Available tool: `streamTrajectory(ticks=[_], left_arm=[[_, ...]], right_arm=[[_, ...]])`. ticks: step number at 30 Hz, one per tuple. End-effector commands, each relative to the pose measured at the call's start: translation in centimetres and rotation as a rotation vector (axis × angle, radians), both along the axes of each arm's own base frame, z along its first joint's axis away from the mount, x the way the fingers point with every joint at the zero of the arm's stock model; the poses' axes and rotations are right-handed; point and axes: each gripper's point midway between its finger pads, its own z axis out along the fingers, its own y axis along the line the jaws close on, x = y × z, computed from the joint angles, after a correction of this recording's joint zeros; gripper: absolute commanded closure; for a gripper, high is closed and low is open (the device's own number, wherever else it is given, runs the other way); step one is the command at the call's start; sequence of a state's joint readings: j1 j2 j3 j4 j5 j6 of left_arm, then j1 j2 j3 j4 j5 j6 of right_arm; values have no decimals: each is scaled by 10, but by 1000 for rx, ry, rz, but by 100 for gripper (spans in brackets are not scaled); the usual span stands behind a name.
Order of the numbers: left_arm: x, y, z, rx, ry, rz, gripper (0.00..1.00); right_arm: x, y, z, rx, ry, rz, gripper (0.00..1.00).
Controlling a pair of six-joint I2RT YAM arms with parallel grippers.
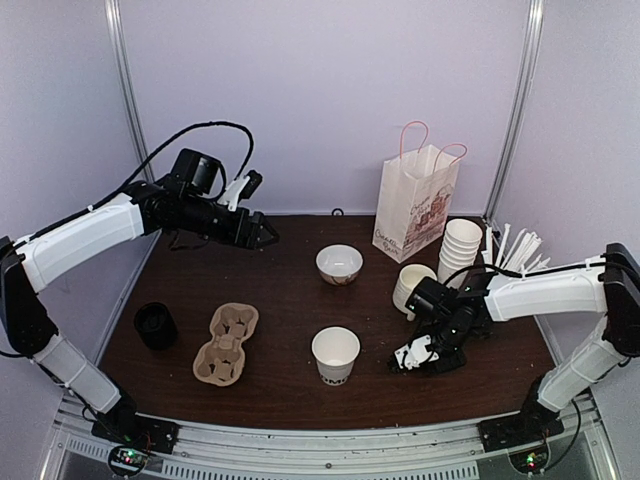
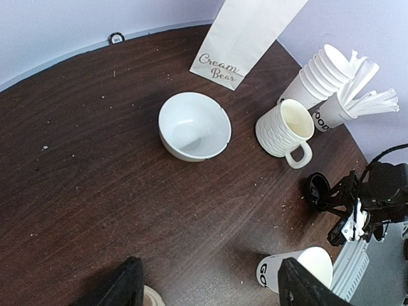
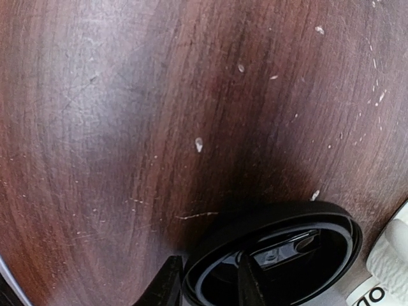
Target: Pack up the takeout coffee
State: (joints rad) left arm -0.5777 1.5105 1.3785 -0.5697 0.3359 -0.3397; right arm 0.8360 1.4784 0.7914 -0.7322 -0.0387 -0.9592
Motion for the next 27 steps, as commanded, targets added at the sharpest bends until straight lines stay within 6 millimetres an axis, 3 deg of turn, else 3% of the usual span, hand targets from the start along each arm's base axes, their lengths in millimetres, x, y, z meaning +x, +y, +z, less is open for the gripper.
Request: streamTrajectory(ticks=[1,8,15,20,23,27], left_arm=[[2,-2,15,-33,-49,4,25],[1,0,20,-29,-71,2,25],[-4,1,27,-39,-89,-13,25],[-14,-9,48,-89,-186,-90,24],[-30,-24,85,-153,-430,-176,18],[-64,-44,121,-262,-742,-297,10]], right_arm=[[2,0,-5,-7,-17,-21,70],[-3,3,5,21,13,-65,84],[-22,30,45,166,159,-140,90],[-19,58,111,346,267,-225,90],[-7,79,166,518,348,-287,90],[15,100,238,762,499,-364,91]])
